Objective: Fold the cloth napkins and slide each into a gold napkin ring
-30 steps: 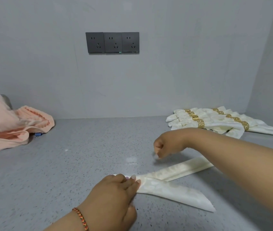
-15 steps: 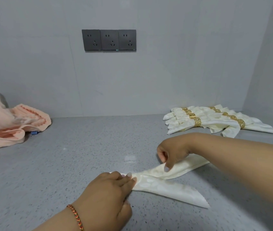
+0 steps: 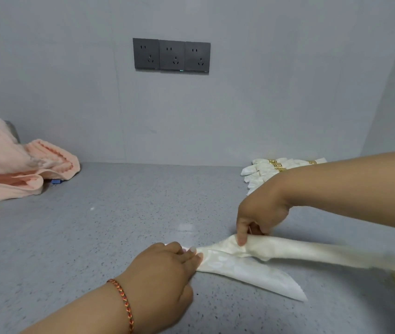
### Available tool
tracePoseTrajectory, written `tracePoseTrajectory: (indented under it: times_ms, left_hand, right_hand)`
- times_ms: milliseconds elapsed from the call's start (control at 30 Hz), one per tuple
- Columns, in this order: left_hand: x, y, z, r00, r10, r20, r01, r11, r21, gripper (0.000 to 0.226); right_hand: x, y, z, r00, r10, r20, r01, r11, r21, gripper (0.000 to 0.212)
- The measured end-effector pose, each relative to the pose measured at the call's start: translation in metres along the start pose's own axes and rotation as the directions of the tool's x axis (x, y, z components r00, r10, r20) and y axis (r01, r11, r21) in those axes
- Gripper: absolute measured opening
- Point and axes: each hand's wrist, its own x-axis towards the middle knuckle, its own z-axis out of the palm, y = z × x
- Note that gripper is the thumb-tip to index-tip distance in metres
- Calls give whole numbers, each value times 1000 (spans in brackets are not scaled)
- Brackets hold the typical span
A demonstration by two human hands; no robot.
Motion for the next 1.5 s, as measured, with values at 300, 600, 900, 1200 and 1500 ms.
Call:
tracePoseTrajectory:
  times_ms: [300, 600, 900, 1200, 1500]
  left_hand:
    - [20, -11, -25, 940, -54, 336, 96, 989, -112, 43]
    - [55, -20, -53, 854, -193, 483, 381, 864, -330, 36]
    - [55, -16, -32, 939, -221, 263, 289, 923, -253, 54]
    - [64, -20, -26, 928, -299, 224, 361, 873, -328, 23]
    - [79, -27, -21, 897, -275, 346, 406, 821, -400, 21]
  right_hand:
    - [9, 14, 10, 992, -85, -92, 109, 946, 306, 7]
    - [32, 19, 35, 945, -118, -305, 198, 949, 246, 27]
    - [53, 11, 57, 814, -155, -560, 354, 896, 267, 35]
    - [68, 6, 55, 858, -35, -513, 235, 914, 330, 34]
    - [56, 1, 52, 895, -26, -446, 243, 865, 438, 38]
